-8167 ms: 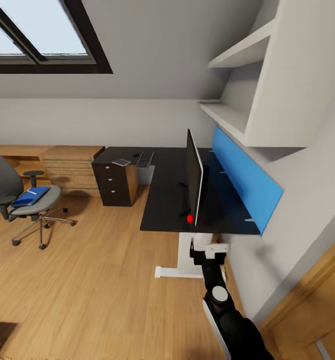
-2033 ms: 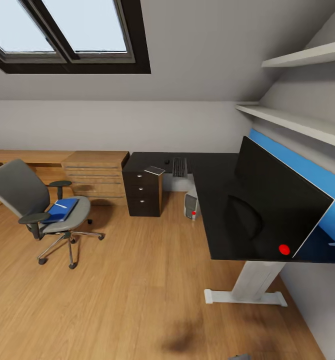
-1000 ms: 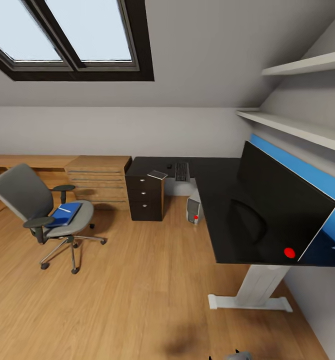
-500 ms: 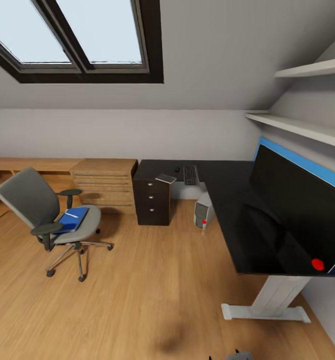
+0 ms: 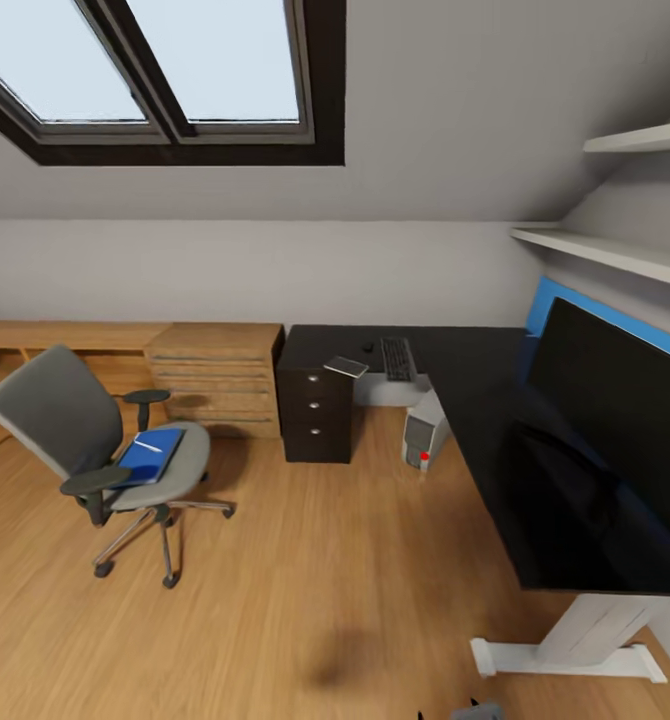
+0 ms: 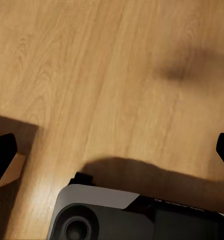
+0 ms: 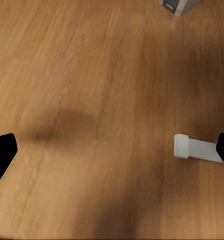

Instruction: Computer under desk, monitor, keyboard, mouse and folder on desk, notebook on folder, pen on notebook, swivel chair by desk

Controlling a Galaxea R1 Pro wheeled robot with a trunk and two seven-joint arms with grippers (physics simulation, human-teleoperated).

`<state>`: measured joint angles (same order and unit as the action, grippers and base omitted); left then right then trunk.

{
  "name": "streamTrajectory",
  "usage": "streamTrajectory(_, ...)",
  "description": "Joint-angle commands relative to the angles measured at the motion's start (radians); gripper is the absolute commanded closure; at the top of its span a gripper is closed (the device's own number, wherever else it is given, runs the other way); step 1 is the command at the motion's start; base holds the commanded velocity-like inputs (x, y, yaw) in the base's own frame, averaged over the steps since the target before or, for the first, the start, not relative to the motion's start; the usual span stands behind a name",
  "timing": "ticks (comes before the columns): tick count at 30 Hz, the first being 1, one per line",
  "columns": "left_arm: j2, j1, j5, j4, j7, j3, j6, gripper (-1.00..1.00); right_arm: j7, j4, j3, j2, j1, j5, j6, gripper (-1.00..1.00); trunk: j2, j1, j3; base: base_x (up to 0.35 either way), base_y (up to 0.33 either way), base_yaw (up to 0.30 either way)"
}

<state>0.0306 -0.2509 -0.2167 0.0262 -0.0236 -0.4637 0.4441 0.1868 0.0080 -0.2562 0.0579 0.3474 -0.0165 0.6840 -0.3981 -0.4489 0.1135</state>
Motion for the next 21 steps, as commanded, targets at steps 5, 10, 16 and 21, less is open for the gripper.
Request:
streamTrajectory(5, 0.000, -0.001, -0.007, 0.000, -0.002, -0.007, 0.002, -1.00, 0.008, 0.002, -0.012, 0.000, 0.001, -0.003, 0.003, -1.00, -0.002, -0.001, 0.002, 0.331, 0.023, 0.000)
streamTrajectory(10, 0.000, -0.001, -0.007, 0.000, -0.002, -0.008, 0.002, -1.00, 0.008, 0.002, -0.012, 0.000, 0.001, -0.003, 0.003, -1.00, -0.002, -0.001, 0.002, 0.335, 0.000, 0.000)
streamTrajectory(16, 0.000, -0.001, -0.007, 0.000, -0.002, -0.008, 0.002, -1.00, 0.008, 0.002, -0.012, 0.000, 0.001, -0.003, 0.003, -1.00, -0.002, -0.001, 0.002, 0.335, 0.000, 0.000)
streamTrajectory(21, 0.000, -0.001, -0.007, 0.000, -0.002, -0.009, 0.002, -1.00, 0.008, 0.001, -0.010, 0.000, 0.001, -0.003, 0.003, -1.00, -0.002, -0.001, 0.002, 0.335, 0.000, 0.000)
